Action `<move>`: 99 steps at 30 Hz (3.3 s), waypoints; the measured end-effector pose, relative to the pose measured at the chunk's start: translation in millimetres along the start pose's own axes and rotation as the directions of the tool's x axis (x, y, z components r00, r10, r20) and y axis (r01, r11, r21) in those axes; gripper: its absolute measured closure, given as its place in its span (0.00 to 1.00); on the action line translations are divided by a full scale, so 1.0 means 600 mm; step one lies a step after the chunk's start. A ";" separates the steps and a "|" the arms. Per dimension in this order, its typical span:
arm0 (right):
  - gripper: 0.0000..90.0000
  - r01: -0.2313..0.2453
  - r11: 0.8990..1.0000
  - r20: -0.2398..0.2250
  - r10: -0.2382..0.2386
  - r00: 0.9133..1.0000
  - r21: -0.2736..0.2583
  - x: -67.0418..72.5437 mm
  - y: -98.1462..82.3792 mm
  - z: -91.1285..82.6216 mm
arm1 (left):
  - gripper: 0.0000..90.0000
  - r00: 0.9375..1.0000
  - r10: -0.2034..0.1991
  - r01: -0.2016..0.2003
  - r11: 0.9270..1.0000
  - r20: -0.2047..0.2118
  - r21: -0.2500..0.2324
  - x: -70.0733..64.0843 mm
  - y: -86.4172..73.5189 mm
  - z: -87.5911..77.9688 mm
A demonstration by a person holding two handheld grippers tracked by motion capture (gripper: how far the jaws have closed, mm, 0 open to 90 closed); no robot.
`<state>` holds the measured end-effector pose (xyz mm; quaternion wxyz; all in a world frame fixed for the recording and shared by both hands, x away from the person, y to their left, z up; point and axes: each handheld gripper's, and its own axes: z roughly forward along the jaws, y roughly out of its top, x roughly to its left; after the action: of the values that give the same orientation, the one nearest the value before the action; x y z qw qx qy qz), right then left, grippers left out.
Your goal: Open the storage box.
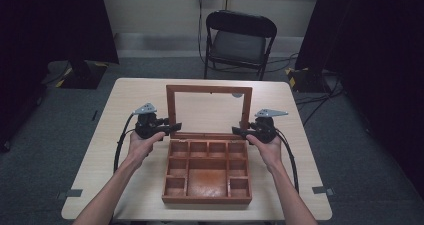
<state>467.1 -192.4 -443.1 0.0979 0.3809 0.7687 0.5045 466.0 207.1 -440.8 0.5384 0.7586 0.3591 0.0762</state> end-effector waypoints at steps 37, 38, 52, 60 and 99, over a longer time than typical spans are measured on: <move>0.41 -0.055 0.998 0.016 0.055 0.998 0.043 -0.013 -0.011 0.028 | 0.59 0.999 -0.038 0.040 0.996 -0.029 0.074 0.019 -0.030 0.017; 0.41 -0.056 0.997 0.016 0.056 0.998 0.043 -0.014 -0.011 0.028 | 0.59 0.999 -0.040 0.043 0.996 -0.035 0.077 0.019 -0.030 0.017; 0.28 -0.098 0.992 0.027 0.096 0.995 0.076 -0.022 -0.021 0.046 | 0.50 0.996 -0.081 0.084 0.990 -0.030 0.110 0.033 -0.039 0.027; 0.24 -0.130 0.986 0.025 0.128 0.991 0.108 -0.029 -0.027 0.050 | 0.47 0.993 -0.120 0.121 0.985 -0.018 0.122 0.041 -0.046 0.028; 0.16 -0.082 0.992 0.134 0.069 0.989 0.099 -0.009 -0.023 -0.049 | 0.27 0.983 -0.034 0.063 0.986 -0.182 0.157 0.043 -0.067 -0.073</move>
<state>448.4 -219.6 -442.1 0.1089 0.4465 0.7709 0.4411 444.6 263.1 -464.9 0.4423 0.7809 0.4292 0.1014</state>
